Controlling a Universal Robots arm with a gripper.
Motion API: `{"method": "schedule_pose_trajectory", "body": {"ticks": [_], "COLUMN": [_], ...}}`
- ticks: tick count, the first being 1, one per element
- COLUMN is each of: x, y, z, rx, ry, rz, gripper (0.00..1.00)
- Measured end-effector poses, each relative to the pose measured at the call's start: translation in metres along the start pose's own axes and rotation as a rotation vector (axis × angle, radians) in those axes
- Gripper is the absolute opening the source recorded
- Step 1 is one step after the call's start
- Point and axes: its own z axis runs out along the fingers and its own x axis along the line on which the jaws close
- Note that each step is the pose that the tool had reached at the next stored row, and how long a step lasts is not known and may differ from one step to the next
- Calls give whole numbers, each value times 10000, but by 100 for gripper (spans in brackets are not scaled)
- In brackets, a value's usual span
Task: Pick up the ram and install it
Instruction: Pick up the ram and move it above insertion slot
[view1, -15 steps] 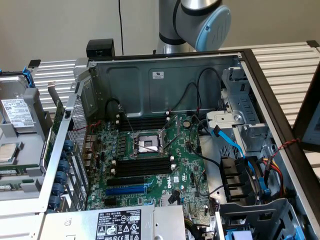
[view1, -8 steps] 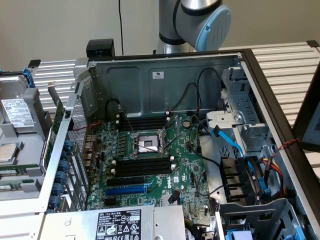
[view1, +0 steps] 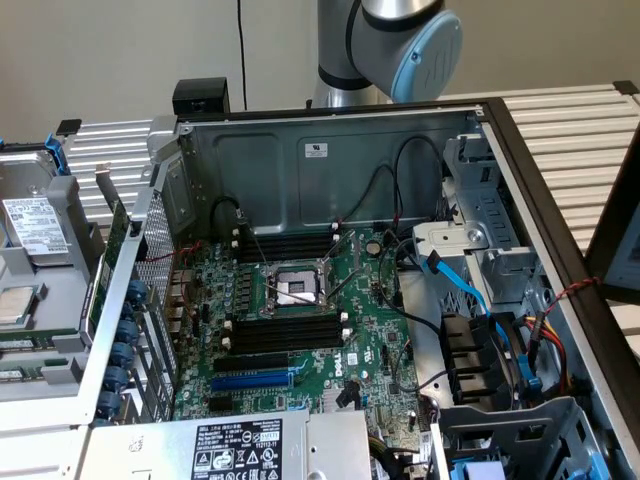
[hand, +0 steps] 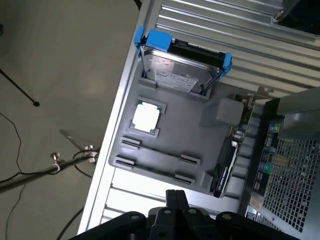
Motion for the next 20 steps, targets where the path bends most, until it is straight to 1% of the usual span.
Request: {"method": "schedule_pose_trajectory", "body": {"ticks": [3,4,20], "x": [0,0,1], "y": [-1,-1,-3], "z": [7,10,44], "rx": [-10,-15,-67], "ry": [36,57,252], "rz": [-550,-855,-3757], "gripper": [11,11,11]}}
